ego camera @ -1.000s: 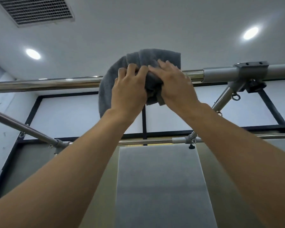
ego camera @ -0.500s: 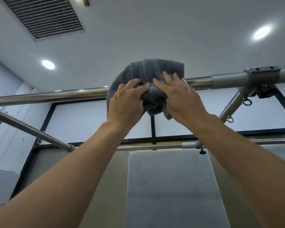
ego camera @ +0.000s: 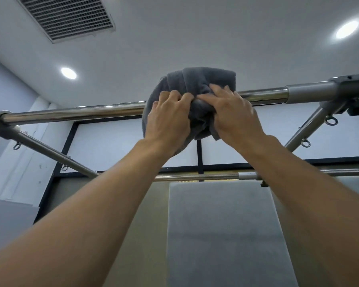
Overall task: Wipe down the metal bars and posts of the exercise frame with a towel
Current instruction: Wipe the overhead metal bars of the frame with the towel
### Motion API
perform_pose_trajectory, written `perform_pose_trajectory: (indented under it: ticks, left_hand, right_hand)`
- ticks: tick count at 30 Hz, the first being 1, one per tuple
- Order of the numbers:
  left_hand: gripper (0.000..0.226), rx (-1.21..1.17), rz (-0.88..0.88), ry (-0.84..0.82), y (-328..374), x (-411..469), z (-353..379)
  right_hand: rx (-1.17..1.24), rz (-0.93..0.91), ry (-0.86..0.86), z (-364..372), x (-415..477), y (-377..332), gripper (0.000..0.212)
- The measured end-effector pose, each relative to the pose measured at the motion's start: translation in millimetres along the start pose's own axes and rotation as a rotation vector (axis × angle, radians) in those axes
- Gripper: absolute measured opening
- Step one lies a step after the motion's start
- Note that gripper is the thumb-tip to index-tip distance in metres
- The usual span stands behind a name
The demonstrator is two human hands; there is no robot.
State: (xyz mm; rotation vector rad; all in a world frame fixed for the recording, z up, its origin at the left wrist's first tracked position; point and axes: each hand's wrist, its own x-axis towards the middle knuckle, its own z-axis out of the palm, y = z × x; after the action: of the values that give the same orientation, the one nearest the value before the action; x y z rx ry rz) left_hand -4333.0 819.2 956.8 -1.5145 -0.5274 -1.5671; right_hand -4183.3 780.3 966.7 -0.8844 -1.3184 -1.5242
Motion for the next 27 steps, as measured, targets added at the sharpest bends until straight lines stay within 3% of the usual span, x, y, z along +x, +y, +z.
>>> perform_pose_trajectory:
  ticks: [5,10,13,18,20,24,27]
  left_hand:
    - [0.056,0.038,0.015,-0.175,-21,28,-5]
    - [0.044,0.032,0.053,-0.065,-41,-2,-6]
    - [0.035,0.003,0.121,-0.036,-38,-2,-9]
    - [0.036,0.073,-0.056,-0.090,-55,8,-13]
    - [0.035,0.130,-0.084,-0.047,-59,-3,-16]
    - [0.046,0.160,0.113,-0.048,-58,-21,-15]
    - [0.065,0.177,0.074,-0.138,-71,-2,-8]
  right_hand:
    - [-0.011,0.084,-0.020,5,26,-3,0.051]
    - [-0.031,-0.061,-0.138,9,14,-8,0.060]
    - [-0.071,-0.063,-0.122,2,12,-2,0.062]
    - [-0.108,-0.005,-0.122,25,37,-43,0.078]
    - [-0.037,-0.055,-0.112,35,30,-49,0.068]
    - [-0.005,-0.172,0.092,42,2,-31,0.043]
    - [-0.016,-0.015,0.102,42,25,-44,0.041]
